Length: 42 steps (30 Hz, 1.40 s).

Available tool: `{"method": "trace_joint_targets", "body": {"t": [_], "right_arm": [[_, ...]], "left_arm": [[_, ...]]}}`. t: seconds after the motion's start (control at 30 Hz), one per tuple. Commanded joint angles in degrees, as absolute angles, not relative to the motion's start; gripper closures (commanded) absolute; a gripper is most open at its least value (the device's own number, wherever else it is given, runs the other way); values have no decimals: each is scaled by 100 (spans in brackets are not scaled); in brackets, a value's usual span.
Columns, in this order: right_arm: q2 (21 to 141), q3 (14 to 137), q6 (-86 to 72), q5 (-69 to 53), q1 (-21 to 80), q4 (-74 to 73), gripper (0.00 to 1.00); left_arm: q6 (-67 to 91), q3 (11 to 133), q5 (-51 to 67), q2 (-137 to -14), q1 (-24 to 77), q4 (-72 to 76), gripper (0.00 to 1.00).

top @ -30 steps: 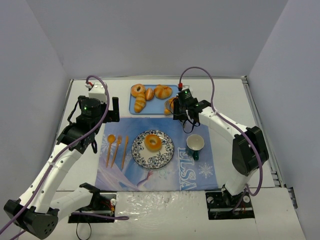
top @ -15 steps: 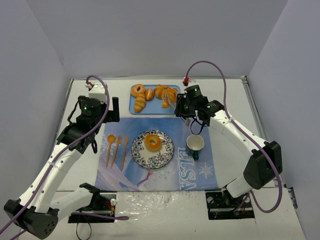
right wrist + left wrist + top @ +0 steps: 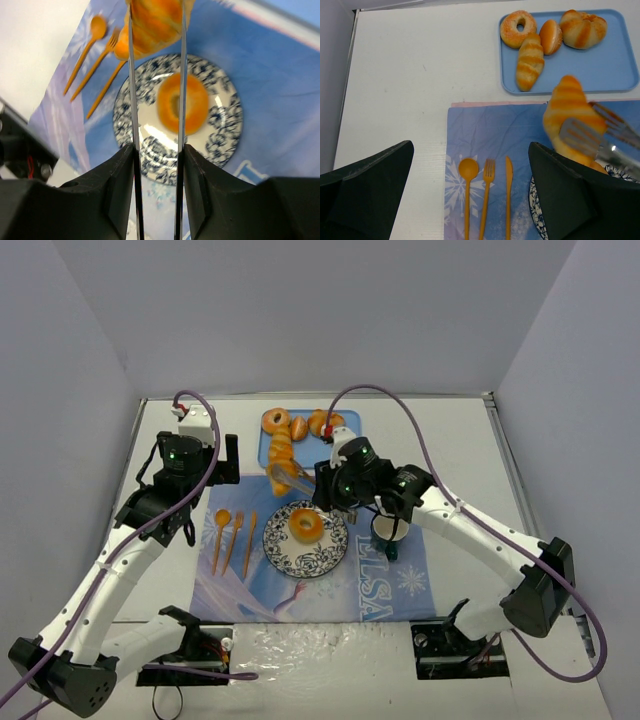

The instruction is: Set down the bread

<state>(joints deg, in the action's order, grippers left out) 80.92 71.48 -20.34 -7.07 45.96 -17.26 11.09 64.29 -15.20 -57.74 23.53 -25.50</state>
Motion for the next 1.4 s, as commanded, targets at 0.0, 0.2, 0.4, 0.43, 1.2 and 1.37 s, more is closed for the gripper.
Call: {"method": "trace_joint_targets", "body": {"t": [0.0,0.2,0.4,0.43,1.2,1.37], "right_arm": [[7857,6951,-1924,-677,5078,-1539,100],[7802,6561,-2068,-367,5527,-1484,100],[7783,6257,-2159,-200,5932,-1458,100],[7763,6213,-2183,-151,5971,-1453,100],[7551,5695,-2471,-18,6462,-1458,89],[7569,5678,-2506,-18,6504,-1459,75]], "left_arm": [[1055,6662,-1635,-5748,2391,-2276,3],[1055,6662,-1635,-5748,2391,-2282,3],[1055,6662,-1636,-5757,2391,-2285,3],[1055,6662,-1641,-5757,2391,-2285,3],[1055,6671,-1635,-5757,2391,-2293,3],[1053,6671,-1635,-5757,2399,-2287,3]]}}
